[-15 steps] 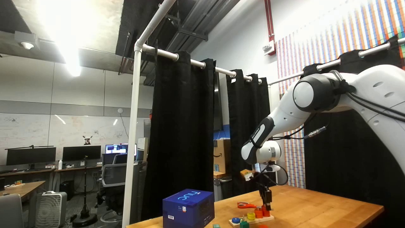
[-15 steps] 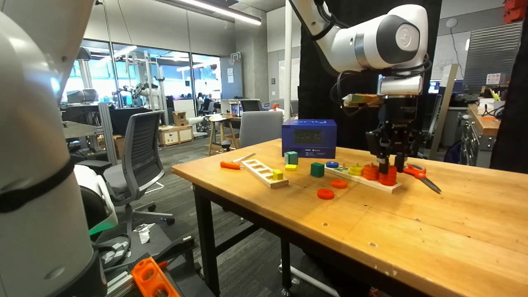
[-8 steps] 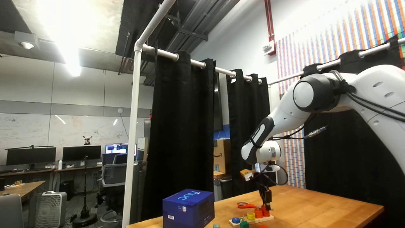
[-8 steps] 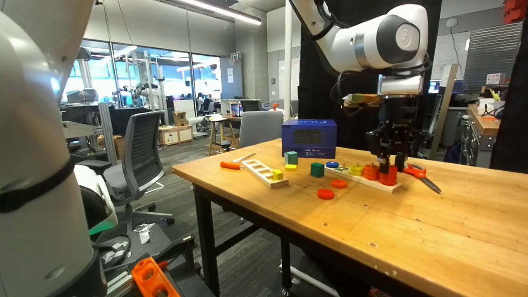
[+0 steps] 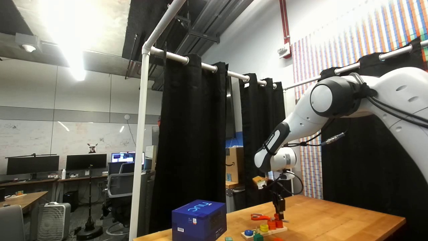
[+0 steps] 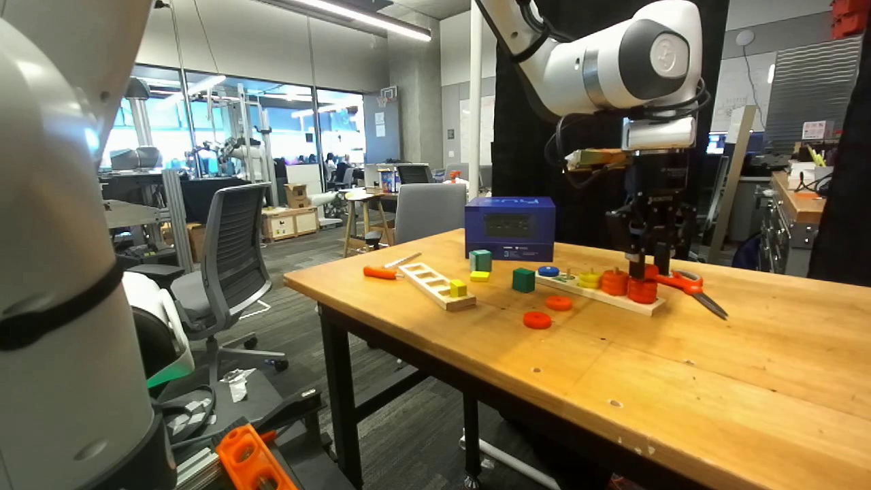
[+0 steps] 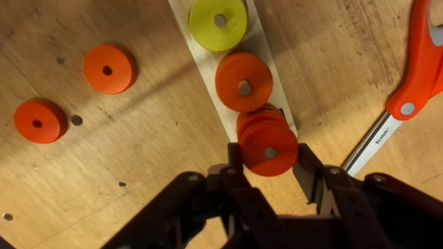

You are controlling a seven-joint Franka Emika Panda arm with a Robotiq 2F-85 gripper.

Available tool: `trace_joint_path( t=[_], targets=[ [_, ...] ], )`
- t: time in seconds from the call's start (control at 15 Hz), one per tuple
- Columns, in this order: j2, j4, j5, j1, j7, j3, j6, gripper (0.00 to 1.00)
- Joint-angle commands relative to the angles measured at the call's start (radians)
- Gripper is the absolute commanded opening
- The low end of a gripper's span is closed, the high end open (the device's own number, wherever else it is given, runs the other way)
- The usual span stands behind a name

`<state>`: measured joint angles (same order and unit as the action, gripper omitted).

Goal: Remove one orange ring from the right side of the wooden board

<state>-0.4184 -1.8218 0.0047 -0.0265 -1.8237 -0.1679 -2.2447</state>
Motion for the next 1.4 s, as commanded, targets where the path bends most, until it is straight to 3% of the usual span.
trace_joint_path(
  t=[0.0, 0.33, 0.73, 1.33],
  targets=[
    [0.056, -0.030, -0.028, 0.020, -0.025, -0.011, -0.016, 0.19],
    [0.126, -0.084, -0.018, 0.021, -0.010, 0.003, 0.010, 0.19],
    [0.230, -0.248, -0.009, 0.021, -0.013, 0.020, 0.012, 0.18],
    [0.226, -0.377, -0.001, -0.011, 0.010, 0.011, -0.127, 0.18]
  ],
)
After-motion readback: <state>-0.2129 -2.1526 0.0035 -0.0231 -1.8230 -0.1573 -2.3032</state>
